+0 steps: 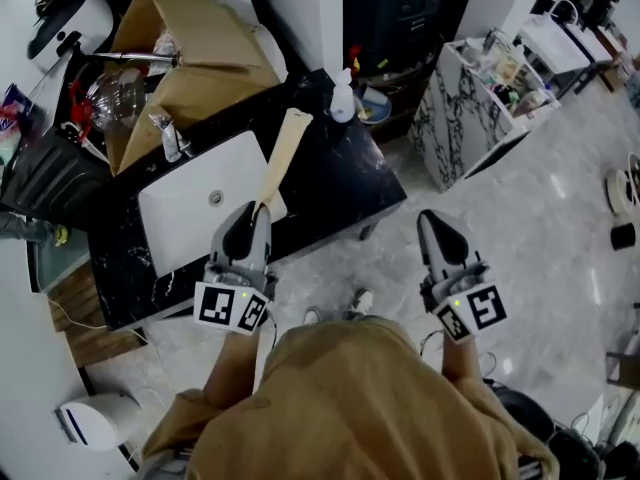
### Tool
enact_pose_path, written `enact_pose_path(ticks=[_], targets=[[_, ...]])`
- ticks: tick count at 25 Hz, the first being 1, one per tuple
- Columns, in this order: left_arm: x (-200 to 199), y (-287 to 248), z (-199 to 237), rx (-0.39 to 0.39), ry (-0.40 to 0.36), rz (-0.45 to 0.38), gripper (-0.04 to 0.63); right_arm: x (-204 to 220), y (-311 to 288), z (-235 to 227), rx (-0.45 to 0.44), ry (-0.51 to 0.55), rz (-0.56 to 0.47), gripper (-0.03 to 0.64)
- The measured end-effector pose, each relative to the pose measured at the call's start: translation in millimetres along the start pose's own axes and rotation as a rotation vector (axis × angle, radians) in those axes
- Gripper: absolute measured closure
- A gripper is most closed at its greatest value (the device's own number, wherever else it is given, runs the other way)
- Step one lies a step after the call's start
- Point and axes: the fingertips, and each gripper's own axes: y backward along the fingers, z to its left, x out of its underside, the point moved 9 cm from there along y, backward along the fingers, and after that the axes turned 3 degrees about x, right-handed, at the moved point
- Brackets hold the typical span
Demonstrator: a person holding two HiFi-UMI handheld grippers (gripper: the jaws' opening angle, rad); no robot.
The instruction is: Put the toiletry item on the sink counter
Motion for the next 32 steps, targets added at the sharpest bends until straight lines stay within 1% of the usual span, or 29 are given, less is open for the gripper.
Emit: enact_pose_path(ticks=[5,8,16,23,27,32], targets=[[9,-3,-3,-0.043,0.008,0.018,0.555,3,-13,-16,-0.035,-0.008,0.011,0.614],[9,-5,-6,-0.048,0.005,0.019,0.555,1,-17,-22,-0.042,-0.006,0.008,0.614],[4,-7,-6,-0.015,-0.008,0.019,0.555,1,-16,-15,-0.030,-0.011,-0.005,0.614],[4,-7,-1,0.032,0.003,0.031,0.555,0,-7,-1,-0.004,0.009,0.022,0.614],[11,-6,2,0.045,0.016,0.047,0.555,-3,-2,9,0.010,0.021,0.027,0.614],[25,-14,9,0.056,0.035,0.081,0.555,-1,9,14,0.036,0.020,0.061,0.614]])
